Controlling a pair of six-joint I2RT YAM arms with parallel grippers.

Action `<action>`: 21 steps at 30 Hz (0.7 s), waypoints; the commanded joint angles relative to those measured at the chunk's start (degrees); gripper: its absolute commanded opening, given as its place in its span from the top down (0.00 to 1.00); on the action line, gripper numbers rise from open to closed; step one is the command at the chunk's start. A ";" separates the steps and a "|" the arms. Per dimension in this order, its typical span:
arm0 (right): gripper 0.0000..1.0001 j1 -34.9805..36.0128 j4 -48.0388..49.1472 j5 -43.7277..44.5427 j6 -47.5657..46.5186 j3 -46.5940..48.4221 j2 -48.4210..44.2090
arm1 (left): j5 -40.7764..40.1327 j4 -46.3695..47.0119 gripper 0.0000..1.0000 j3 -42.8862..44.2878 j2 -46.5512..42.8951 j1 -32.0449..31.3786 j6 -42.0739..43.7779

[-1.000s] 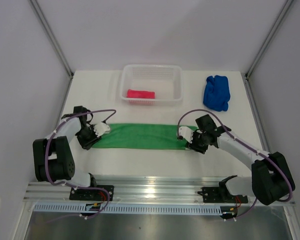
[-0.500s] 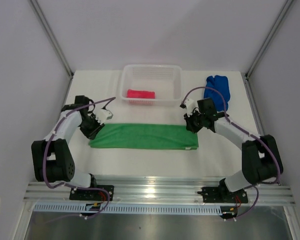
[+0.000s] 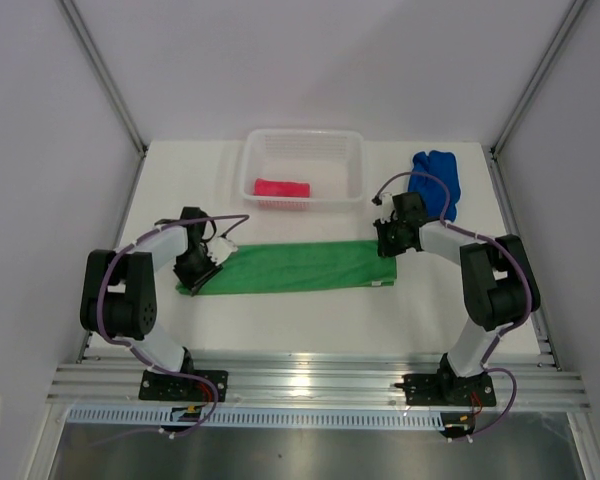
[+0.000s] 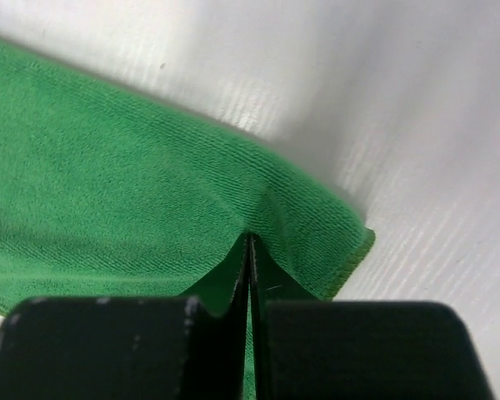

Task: Roll the towels
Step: Fold the towel

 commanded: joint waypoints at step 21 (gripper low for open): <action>1.00 6.31 -2.55 3.84 12.63 -10.92 -19.86 | 12.83 -6.93 0.56 11.80 -2.01 1.68 -7.73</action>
